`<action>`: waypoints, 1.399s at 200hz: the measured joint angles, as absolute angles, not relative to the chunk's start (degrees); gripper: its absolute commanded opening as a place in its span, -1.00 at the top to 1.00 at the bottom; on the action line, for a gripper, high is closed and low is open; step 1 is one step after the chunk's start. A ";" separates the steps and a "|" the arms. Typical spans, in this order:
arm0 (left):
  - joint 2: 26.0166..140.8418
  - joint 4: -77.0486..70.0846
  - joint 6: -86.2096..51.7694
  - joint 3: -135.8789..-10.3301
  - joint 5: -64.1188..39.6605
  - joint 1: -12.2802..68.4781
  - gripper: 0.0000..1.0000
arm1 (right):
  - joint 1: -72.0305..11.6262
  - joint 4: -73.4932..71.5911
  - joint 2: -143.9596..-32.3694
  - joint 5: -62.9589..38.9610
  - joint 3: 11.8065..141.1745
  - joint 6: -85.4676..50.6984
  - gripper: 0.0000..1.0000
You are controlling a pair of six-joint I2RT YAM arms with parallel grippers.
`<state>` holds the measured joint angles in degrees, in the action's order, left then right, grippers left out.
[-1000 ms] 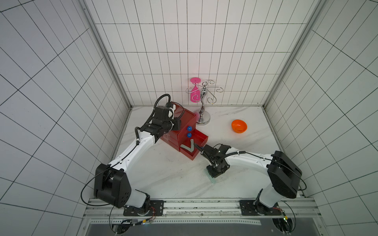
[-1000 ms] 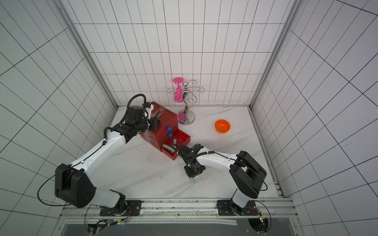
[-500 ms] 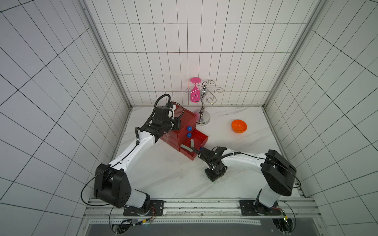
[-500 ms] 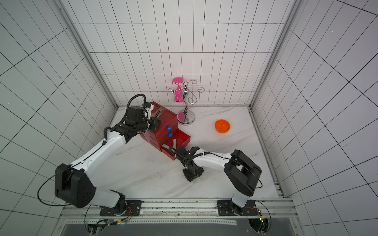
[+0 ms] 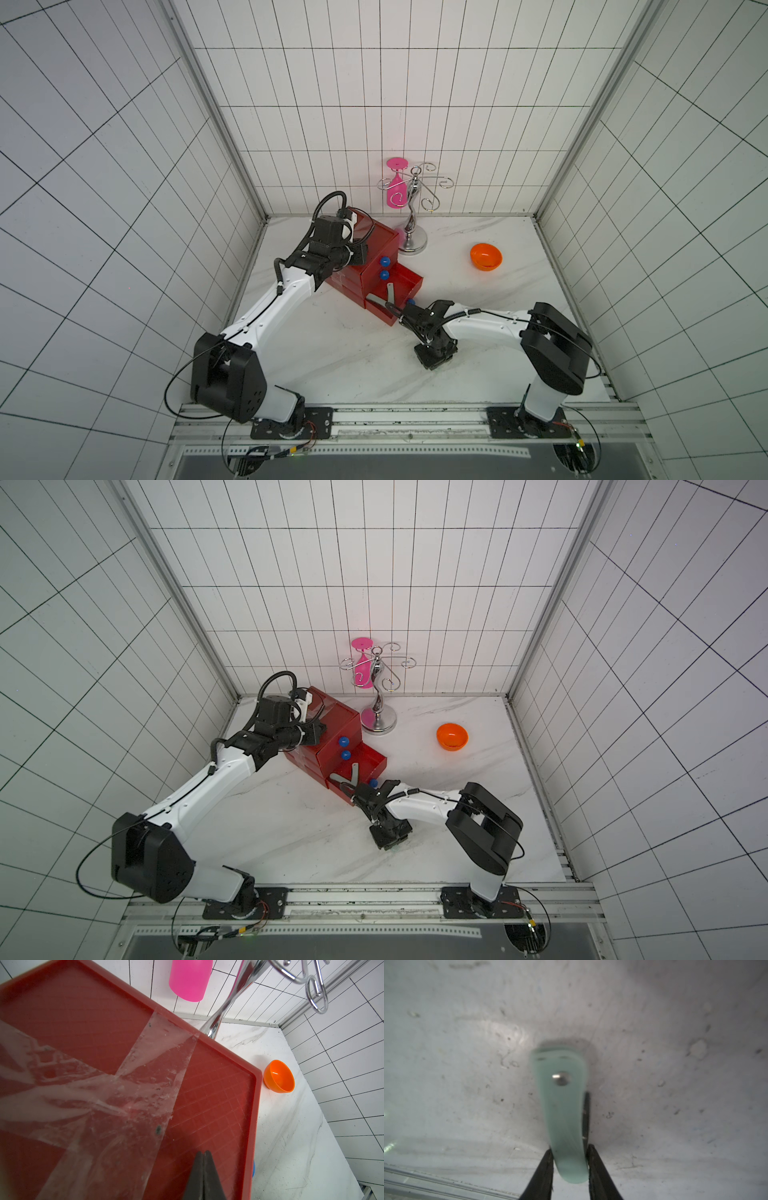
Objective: Place the fruit knives into the drawer by color
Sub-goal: Pick up the fruit knife from the center of the board.
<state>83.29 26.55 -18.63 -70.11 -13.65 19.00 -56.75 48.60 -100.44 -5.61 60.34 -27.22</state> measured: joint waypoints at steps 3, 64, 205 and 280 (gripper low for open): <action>83.29 26.55 -18.63 -70.11 -13.65 19.00 1.00 | -56.75 48.66 -100.47 -5.56 60.42 -27.22 0.59; 83.31 26.52 -18.63 -70.11 -13.65 19.00 1.00 | -56.77 48.97 -100.73 -5.37 60.71 -28.99 0.69; 83.31 26.52 -18.63 -70.11 -13.65 19.00 1.00 | -56.77 48.66 -92.12 -2.63 60.71 -31.24 0.70; 83.31 26.52 -18.63 -70.11 -13.65 19.00 1.00 | -54.26 52.53 -91.02 -1.23 63.53 -29.56 0.70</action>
<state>83.31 26.52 -18.63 -70.11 -13.65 19.00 -54.26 52.53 -91.02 -1.23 63.53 -29.56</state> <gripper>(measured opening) 0.049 0.211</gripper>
